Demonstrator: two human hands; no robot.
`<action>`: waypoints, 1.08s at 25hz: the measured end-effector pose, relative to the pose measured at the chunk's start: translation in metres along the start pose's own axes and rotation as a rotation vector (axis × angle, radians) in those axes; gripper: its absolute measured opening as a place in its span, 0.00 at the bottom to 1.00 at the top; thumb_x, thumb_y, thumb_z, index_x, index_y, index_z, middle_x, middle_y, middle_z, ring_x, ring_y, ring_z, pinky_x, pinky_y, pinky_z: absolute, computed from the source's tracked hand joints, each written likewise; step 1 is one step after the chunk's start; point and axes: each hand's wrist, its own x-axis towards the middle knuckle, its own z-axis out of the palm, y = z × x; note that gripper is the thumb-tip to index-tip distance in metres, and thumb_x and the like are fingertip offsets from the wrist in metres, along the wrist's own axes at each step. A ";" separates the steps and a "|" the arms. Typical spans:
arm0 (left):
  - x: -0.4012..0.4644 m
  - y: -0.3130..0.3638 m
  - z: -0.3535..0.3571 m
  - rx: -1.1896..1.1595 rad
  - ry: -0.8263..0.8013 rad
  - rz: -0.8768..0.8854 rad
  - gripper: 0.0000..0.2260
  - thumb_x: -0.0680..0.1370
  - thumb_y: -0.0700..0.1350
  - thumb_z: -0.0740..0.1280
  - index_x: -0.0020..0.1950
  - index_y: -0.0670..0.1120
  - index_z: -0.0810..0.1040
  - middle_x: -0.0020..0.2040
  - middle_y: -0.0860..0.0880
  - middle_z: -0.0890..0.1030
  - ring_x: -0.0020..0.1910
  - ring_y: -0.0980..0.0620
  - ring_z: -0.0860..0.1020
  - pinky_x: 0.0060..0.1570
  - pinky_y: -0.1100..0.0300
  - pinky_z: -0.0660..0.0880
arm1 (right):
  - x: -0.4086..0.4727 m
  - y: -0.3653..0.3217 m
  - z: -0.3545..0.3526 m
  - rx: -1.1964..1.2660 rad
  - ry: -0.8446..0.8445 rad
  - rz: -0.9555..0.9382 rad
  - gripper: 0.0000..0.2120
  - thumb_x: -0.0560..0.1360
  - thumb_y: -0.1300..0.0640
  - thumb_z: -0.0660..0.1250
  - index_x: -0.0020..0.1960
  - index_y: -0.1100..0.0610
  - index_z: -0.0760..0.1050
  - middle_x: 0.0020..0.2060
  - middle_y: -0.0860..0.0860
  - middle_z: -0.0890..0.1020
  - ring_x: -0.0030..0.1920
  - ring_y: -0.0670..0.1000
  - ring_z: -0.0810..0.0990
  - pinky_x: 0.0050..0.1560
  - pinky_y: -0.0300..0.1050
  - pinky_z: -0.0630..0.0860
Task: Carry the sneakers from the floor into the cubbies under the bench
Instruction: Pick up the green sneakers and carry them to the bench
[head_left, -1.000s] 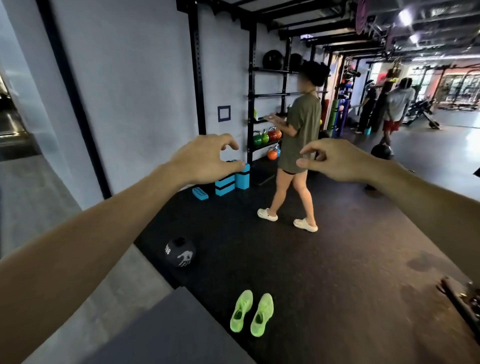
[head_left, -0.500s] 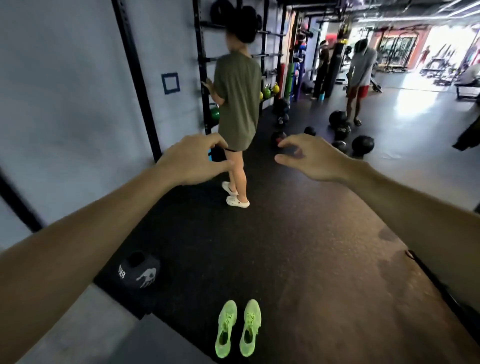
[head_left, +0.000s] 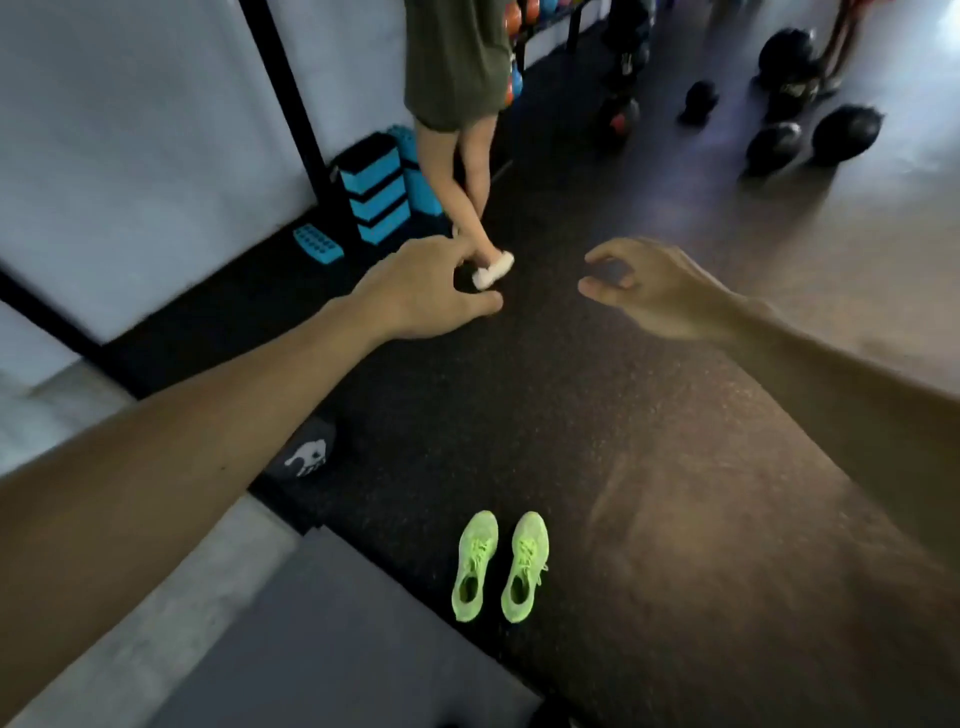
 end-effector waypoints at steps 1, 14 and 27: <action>0.012 -0.010 0.021 -0.007 -0.032 -0.009 0.24 0.74 0.61 0.67 0.67 0.54 0.70 0.64 0.49 0.74 0.59 0.51 0.74 0.55 0.53 0.73 | 0.010 0.012 0.023 0.004 -0.018 0.012 0.21 0.76 0.40 0.62 0.66 0.47 0.70 0.61 0.50 0.74 0.50 0.49 0.75 0.53 0.48 0.72; 0.065 -0.165 0.432 -0.114 -0.405 -0.101 0.23 0.73 0.62 0.67 0.65 0.56 0.71 0.63 0.50 0.74 0.60 0.49 0.74 0.58 0.47 0.72 | 0.037 0.192 0.414 0.032 -0.205 0.186 0.22 0.77 0.38 0.59 0.67 0.46 0.68 0.63 0.48 0.74 0.60 0.53 0.75 0.59 0.54 0.73; -0.052 -0.262 0.752 -0.121 -0.626 -0.201 0.26 0.71 0.62 0.68 0.66 0.55 0.71 0.63 0.53 0.76 0.58 0.50 0.75 0.53 0.47 0.76 | -0.120 0.270 0.740 0.060 -0.551 0.383 0.24 0.77 0.37 0.56 0.70 0.46 0.65 0.68 0.47 0.71 0.64 0.55 0.73 0.55 0.55 0.73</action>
